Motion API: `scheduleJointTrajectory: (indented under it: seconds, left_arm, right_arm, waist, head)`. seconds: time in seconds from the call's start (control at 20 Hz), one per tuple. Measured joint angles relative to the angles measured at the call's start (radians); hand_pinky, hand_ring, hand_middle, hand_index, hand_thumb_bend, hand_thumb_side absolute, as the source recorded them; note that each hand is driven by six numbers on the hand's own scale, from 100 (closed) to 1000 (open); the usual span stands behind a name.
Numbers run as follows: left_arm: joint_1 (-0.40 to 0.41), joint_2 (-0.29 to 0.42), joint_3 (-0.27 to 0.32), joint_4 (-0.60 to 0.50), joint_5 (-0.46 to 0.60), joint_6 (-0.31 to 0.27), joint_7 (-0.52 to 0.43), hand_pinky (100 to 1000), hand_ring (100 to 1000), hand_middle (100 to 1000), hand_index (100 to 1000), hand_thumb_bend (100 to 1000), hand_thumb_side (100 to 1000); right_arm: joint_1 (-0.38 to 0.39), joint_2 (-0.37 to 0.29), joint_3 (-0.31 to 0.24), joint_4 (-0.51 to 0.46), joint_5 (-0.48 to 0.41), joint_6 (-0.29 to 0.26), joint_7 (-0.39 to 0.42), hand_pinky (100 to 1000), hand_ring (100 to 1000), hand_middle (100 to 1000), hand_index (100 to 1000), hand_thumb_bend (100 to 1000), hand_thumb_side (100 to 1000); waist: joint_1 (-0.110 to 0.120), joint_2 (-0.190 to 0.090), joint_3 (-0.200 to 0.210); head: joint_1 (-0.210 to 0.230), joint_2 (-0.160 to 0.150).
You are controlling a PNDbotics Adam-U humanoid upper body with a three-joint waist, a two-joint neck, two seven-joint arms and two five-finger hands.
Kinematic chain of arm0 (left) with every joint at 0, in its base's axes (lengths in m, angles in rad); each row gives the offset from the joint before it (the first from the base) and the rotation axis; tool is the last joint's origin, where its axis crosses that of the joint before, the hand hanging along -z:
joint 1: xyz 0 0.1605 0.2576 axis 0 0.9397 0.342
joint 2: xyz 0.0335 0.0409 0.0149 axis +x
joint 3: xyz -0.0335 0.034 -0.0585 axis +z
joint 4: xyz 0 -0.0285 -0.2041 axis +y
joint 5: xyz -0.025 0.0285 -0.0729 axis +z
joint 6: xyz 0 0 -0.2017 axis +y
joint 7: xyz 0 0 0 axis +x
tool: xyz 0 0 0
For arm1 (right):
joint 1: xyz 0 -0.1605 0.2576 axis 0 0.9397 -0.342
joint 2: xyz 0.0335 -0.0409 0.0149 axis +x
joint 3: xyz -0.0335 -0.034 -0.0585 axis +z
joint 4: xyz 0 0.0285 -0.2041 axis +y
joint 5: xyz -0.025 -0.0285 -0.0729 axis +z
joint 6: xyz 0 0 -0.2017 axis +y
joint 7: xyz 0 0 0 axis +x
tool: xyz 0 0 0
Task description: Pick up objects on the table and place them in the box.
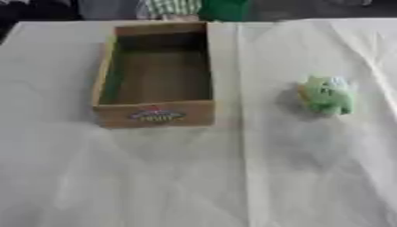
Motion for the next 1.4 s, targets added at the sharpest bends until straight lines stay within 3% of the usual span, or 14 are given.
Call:
scheduleJointTrajectory:
  seconds: [0.3,0.6,1.1,1.4]
  left_arm:
    - [0.001,0.000,0.000,0.000,-0.001,0.000,0.000,765,511,533,740,100,650]
    - [0.002,0.001,0.000,0.000,-0.001,0.002,-0.002,762,511,533,733,100,650]
    - [0.003,0.009,-0.006,0.000,-0.001,0.007,-0.007,764,512,534,732,100,651]
    - [0.003,0.009,-0.008,0.000,-0.001,0.008,-0.010,764,513,534,732,100,652]
  right_arm:
    - [-0.058,-0.173,0.011,0.000,0.128,-0.016,-0.041,840,765,773,917,100,716]
    - [-0.110,-0.348,0.039,0.000,0.271,0.034,-0.037,816,779,799,885,100,766]
    - [-0.215,-0.545,0.146,-0.001,0.407,0.137,0.138,806,792,815,877,100,809]
    - [-0.242,-0.592,0.198,-0.001,0.452,0.185,0.278,813,814,822,863,239,791]
  waist:
    - [-0.010,-0.008,0.001]
    - [-0.015,-0.015,0.002]
    - [-0.026,-0.021,0.014]
    - [-0.028,-0.022,0.020]
  head:
    - [-0.013,0.003]
    - [-0.022,0.018]
    - [-0.043,0.008]
    - [-0.048,-0.005]
